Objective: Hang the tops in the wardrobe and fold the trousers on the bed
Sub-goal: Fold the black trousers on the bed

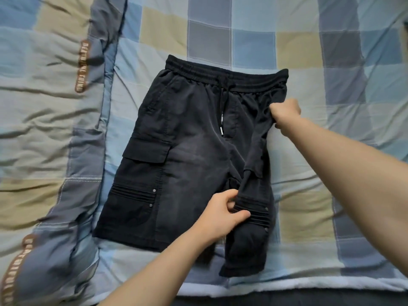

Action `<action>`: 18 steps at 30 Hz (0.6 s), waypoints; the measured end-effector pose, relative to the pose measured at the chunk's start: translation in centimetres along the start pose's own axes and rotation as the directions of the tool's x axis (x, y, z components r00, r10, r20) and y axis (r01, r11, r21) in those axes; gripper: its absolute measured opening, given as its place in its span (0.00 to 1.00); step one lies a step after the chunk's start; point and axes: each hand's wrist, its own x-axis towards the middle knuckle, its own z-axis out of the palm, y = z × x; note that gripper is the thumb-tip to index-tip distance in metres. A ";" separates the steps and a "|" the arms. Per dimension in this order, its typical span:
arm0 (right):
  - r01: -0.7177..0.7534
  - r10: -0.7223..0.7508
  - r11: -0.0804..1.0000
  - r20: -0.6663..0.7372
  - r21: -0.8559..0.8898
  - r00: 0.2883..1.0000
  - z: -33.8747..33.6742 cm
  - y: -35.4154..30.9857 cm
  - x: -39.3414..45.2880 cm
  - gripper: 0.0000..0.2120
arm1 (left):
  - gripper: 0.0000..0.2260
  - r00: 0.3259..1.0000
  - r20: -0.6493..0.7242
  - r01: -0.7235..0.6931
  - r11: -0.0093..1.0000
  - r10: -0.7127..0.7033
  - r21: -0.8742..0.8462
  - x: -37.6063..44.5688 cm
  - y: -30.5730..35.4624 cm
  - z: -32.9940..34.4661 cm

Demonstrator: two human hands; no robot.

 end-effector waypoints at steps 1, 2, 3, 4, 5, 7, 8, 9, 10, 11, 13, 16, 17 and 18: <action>-0.020 0.021 0.998 -0.011 0.060 1.000 0.5 -1.0 -0.5 0.08 | 0.07 1.000 0.001 0.020 1.000 -0.020 -0.015 -0.7 0.1 -1.7; -0.027 0.029 0.994 -0.023 0.103 0.999 1.0 -1.8 -0.9 0.05 | 0.05 0.999 -0.004 0.046 0.999 -0.046 -0.021 -1.5 0.2 -3.4; -0.001 0.006 0.994 -0.042 0.111 0.999 1.5 -2.5 -1.4 0.02 | 0.05 0.997 -0.022 0.073 0.997 -0.074 -0.026 -2.1 0.3 -4.9; 0.050 -0.046 0.993 -0.044 0.108 0.998 2.5 -3.8 -2.0 0.04 | 0.05 0.994 -0.055 0.092 0.995 -0.094 -0.034 -3.0 0.2 -6.9; 0.100 -0.095 0.991 -0.048 0.095 0.994 3.5 -4.9 -2.6 0.06 | 0.06 0.990 -0.087 0.106 0.994 -0.109 -0.036 -3.9 0.2 -8.7; 0.177 -0.174 0.977 -0.037 0.123 0.984 6.0 -7.5 -3.9 0.08 | 0.07 0.977 -0.185 0.105 0.994 -0.102 0.004 -5.7 -0.3 -12.3; 0.201 -0.200 0.972 -0.020 0.124 0.980 7.3 -8.7 -4.6 0.08 | 0.07 0.959 -0.271 0.102 0.992 -0.080 0.068 -6.4 -0.8 -13.9; 0.224 -0.225 0.968 -0.001 0.114 0.974 8.8 -10.2 -5.5 0.06 | 0.07 0.927 -0.372 0.112 0.983 -0.050 0.146 -7.3 -1.3 -15.8; 0.242 -0.245 0.966 0.021 0.092 0.969 10.1 -11.3 -6.2 0.06 | 0.06 0.888 -0.460 0.134 0.968 -0.021 0.214 -7.9 -1.9 -17.2; 0.265 -0.268 0.962 0.035 0.068 0.963 11.7 -12.4 -6.9 0.07 | 0.04 0.853 -0.522 0.161 0.955 -0.007 0.250 -8.6 -2.6 -18.7; 0.297 -0.297 0.955 0.073 0.014 0.952 14.6 -14.3 -8.2 0.08 | 0.02 0.818 -0.575 0.222 0.933 -0.021 0.282 -9.6 -4.0 -21.1; 0.354 -0.342 0.932 0.138 -0.074 0.930 17.5 -15.9 -9.3 0.05 | 0.04 0.809 -0.577 0.354 0.876 -0.111 0.327 -10.3 -5.9 -23.1; 0.390 -0.368 0.913 0.170 -0.120 0.914 18.8 -16.2 -9.7 0.04 | 0.05 0.802 -0.583 0.383 0.861 -0.130 0.334 -10.5 -6.5 -23.7; 0.418 -0.389 0.897 0.191 -0.144 0.901 19.6 -16.6 -10.1 0.03 | 0.05 0.792 -0.595 0.399 0.853 -0.136 0.336 -10.6 -6.9 -24.1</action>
